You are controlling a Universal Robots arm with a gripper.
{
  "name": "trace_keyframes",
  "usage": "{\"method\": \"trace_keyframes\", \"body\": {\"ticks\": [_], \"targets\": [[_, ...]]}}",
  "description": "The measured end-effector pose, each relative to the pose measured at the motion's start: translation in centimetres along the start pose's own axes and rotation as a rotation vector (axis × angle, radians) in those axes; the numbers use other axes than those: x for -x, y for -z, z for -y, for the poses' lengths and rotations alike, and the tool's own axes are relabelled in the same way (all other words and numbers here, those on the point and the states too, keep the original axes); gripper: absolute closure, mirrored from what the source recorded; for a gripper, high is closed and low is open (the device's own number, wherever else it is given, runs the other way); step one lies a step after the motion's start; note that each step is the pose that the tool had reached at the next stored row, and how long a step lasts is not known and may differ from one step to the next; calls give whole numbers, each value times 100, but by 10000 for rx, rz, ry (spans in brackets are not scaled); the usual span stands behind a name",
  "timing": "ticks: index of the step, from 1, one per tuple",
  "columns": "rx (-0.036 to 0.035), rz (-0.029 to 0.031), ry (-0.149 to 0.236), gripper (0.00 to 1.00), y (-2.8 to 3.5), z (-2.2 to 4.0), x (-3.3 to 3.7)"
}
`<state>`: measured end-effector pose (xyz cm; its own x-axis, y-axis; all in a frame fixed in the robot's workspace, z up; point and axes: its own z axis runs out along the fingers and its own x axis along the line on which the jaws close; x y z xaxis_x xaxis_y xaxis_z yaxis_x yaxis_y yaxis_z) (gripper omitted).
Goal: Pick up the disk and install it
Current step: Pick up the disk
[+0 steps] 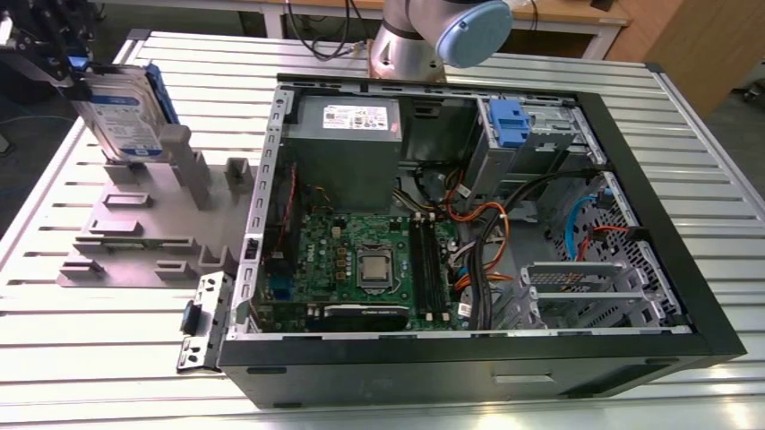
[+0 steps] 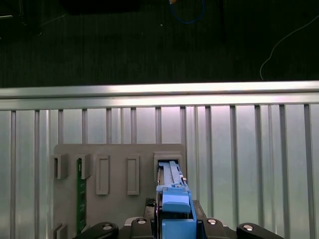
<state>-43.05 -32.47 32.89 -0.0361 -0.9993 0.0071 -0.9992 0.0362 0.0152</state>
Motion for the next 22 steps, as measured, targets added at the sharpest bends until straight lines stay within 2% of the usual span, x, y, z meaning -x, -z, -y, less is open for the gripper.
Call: {"method": "trace_keyframes", "body": {"ticks": [22], "targets": [[1,0,0,63,45,-1,0]]}}
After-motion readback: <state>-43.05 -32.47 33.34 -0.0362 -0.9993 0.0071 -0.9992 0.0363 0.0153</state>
